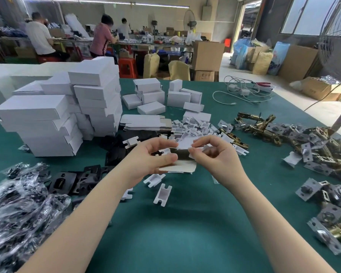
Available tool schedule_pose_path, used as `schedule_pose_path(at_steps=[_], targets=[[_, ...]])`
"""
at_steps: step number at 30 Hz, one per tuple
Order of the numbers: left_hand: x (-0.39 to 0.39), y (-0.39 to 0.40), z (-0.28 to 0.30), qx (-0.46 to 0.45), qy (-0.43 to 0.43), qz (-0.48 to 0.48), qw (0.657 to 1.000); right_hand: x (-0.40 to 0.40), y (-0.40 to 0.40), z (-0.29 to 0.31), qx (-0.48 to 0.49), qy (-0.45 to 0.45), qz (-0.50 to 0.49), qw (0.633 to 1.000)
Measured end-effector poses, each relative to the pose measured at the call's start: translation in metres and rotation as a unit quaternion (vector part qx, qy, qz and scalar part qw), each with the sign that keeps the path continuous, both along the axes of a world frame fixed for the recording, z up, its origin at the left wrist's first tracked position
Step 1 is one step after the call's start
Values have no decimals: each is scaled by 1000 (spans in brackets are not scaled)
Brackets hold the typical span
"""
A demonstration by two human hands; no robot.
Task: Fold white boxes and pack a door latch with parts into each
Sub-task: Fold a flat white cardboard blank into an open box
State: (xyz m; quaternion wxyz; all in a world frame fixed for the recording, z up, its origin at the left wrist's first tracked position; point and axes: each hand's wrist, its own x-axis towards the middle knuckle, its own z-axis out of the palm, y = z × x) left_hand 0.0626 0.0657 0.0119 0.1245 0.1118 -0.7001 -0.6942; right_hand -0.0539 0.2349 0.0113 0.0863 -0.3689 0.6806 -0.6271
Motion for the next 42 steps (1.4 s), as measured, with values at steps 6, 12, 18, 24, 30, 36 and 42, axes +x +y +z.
schedule_pose_path(at_steps=[6, 12, 18, 24, 30, 36, 42], targets=[[-6, 5, -3, 13, 44, 104, 994, 4, -1, 0, 33, 84, 24, 996], [-2, 3, 3, 10, 53, 59, 997, 5, -4, -2, 6, 70, -5, 997], [-7, 9, 3, 93, 94, 163, 978, 8, -1, -6, 8, 214, 58, 975], [-7, 17, 3, 97, 91, 113, 985, 6, -8, -13, -65, 216, -33, 974], [-10, 43, -2, 109, 85, 58, 989, 1, -8, -15, -70, 132, -124, 981], [-12, 58, -16, -153, 133, 155, 967, 10, -22, -16, -56, -249, -46, 966], [-5, 41, 2, -359, 22, 66, 931, 12, -22, -13, -89, -291, -36, 952]])
